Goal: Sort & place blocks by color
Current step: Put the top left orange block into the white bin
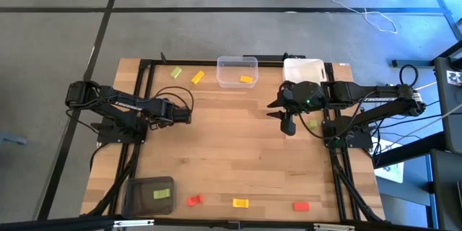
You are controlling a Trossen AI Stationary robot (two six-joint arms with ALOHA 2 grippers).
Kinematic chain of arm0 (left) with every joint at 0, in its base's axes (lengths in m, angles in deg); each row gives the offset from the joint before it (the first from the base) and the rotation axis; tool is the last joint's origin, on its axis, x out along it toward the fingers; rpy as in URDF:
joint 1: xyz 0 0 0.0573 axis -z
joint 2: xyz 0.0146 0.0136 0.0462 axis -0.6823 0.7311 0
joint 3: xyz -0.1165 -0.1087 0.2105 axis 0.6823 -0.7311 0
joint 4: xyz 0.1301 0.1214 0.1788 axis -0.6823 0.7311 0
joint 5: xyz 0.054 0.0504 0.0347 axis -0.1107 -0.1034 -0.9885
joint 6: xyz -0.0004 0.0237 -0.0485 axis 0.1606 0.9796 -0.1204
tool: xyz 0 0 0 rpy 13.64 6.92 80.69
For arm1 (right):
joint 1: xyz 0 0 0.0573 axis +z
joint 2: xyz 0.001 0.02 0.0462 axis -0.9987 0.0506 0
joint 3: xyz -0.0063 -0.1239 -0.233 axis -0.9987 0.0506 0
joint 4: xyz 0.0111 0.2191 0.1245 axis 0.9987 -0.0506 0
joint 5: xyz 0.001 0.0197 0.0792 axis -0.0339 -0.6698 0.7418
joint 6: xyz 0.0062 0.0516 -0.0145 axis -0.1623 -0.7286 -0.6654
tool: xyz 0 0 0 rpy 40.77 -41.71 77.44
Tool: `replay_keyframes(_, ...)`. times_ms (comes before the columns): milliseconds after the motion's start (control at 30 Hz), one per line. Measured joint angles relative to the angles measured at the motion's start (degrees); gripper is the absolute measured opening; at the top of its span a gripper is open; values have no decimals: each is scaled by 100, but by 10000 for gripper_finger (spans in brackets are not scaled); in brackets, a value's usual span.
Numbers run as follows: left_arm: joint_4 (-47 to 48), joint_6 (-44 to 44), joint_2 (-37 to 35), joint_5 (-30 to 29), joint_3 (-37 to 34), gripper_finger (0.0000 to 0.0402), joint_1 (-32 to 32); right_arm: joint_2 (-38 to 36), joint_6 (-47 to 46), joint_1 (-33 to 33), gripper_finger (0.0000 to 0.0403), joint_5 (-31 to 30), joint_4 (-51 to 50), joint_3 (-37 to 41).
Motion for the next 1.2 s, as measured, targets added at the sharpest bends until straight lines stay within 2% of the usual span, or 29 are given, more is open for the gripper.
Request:
replay_keyframes(533, 261, 19, 11, 126, -11, 196, -4, -2, -2, -1, 143, 2, -2, 0)
replay_keyframes(933, 278, 17, 11, 102, -11, 128, -4, -2, -4, -1, 143, 0, -2, 0)
replay_keyframes(1200, 309, 161, 11, 197, -11, 125, -4, -1, 2, -1, 143, 0, 0, 0)
